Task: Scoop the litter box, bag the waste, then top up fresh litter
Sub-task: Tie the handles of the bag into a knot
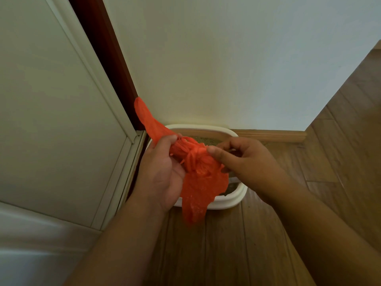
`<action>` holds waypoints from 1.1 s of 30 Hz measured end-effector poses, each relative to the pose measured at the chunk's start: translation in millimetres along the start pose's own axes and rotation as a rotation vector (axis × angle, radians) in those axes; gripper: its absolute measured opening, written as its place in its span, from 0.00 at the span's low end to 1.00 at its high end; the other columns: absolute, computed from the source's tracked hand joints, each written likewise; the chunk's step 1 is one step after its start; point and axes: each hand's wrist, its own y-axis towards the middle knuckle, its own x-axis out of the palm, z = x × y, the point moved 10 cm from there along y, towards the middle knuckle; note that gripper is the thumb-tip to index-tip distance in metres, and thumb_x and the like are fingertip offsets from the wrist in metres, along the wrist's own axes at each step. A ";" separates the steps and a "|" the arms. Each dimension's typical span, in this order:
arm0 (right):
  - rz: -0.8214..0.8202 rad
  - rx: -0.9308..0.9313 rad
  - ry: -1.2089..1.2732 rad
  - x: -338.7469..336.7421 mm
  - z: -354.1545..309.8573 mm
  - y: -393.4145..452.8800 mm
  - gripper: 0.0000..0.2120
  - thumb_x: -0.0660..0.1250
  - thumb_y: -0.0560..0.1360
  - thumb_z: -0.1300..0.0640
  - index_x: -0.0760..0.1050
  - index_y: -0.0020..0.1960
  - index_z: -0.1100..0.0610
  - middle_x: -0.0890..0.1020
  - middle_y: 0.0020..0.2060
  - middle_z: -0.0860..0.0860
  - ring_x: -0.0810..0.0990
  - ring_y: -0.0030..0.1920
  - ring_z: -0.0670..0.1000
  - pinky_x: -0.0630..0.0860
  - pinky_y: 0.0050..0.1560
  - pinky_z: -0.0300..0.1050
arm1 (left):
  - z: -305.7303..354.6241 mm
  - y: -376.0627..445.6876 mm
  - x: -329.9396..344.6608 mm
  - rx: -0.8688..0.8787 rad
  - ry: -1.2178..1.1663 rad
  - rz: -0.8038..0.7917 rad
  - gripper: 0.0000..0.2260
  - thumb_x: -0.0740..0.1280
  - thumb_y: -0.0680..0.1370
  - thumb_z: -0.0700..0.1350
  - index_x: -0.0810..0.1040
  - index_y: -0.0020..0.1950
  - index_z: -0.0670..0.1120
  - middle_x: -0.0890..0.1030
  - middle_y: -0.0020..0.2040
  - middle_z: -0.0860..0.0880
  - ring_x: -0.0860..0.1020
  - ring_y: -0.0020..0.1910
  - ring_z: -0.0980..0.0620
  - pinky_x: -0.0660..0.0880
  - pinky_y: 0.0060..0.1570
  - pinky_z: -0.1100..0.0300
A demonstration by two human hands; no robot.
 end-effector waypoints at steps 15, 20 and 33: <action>0.037 -0.069 -0.075 8.9 -2.3 0.1 0.10 0.77 0.71 0.63 0.78 0.44 0.53 0.83 0.39 0.51 0.83 0.42 0.55 0.83 0.45 0.57 | 30.0 -2.5 -7.5 0.209 0.244 0.123 0.07 0.64 0.85 0.40 0.77 0.47 0.45 0.78 0.34 0.51 0.79 0.32 0.57 0.80 0.38 0.57; 0.011 0.003 -0.131 6.6 5.0 1.8 0.13 0.79 0.70 0.61 0.77 0.46 0.50 0.83 0.42 0.49 0.84 0.41 0.51 0.85 0.43 0.52 | 27.3 -2.6 -11.4 0.188 0.240 0.152 0.05 0.66 0.85 0.43 0.80 0.50 0.47 0.80 0.36 0.53 0.82 0.34 0.59 0.83 0.41 0.56; -0.048 0.051 -0.234 11.5 15.6 3.6 0.16 0.79 0.68 0.64 0.75 0.46 0.51 0.82 0.42 0.50 0.79 0.36 0.45 0.75 0.37 0.38 | 36.6 1.4 -26.9 0.193 0.093 0.241 0.03 0.66 0.84 0.41 0.79 0.53 0.46 0.81 0.42 0.51 0.81 0.41 0.55 0.82 0.56 0.46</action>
